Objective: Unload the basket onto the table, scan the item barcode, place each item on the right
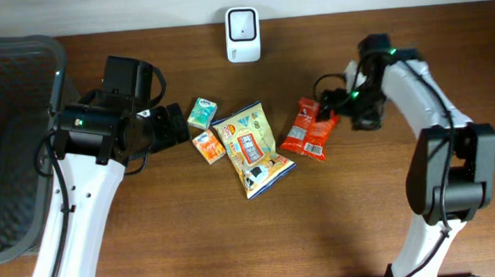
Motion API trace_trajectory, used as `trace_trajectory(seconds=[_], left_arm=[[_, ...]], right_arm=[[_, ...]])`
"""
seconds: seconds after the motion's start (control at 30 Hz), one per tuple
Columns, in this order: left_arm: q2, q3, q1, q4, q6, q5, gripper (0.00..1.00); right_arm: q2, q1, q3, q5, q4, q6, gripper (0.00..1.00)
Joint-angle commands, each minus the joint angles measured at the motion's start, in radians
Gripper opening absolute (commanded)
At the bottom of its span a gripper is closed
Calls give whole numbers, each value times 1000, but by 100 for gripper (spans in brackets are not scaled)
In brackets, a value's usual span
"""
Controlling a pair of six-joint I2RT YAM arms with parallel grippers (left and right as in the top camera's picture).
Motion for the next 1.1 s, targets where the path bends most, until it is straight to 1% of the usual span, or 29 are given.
trace_trajectory(seconds=[0.0,0.1,0.17,0.23,0.27,0.4,0.47,0.57,0.7,0.77,0.83,0.87,0.9,0.97,1.0,1.07], left_arm=[[3,-1,-1,2,-13,-3,99],[3,-1,-1,1,-13,-3,99],[3,-1,-1,1,-13,-3,99],[3,-1,-1,2,-13,-3,99],[3,-1,-1,2,-13,-3,99],[3,-1,-1,2,-13,-3,99],[3,-1,-1,2,-13,-3,99],[3,-1,-1,2,-13,-3,99],[3,-1,-1,2,-13,-3,99],[3,-1,-1,1,-13,-3,99],[3,-1,-1,2,-13,-3,99],[3,-1,-1,2,-13,-3,99],[3,-1,-1,2,-13,-3,99],[3,-1,-1,2,-13,-3,99],[3,-1,-1,2,-13,-3,99],[3,-1,-1,2,-13,-3,99]], right_arm=[[5,-6,-51,-79,72,47,99],[5,-1,-87,-82,108,104,100],[5,8,-125,-88,147,121,91],[5,17,-162,-104,196,132,78],[6,19,-172,-106,209,140,76],[6,23,-185,-127,218,139,56],[6,32,-192,-124,237,139,50],[6,43,-198,-123,260,139,49],[6,64,-243,-120,336,139,49],[6,72,-274,-119,385,138,45],[6,70,-280,-111,397,139,28],[4,67,-277,-112,394,139,16],[3,63,-266,-114,381,139,13],[3,53,-225,-116,341,138,10],[2,47,-190,-115,307,134,4],[2,37,-102,-64,220,128,4]])
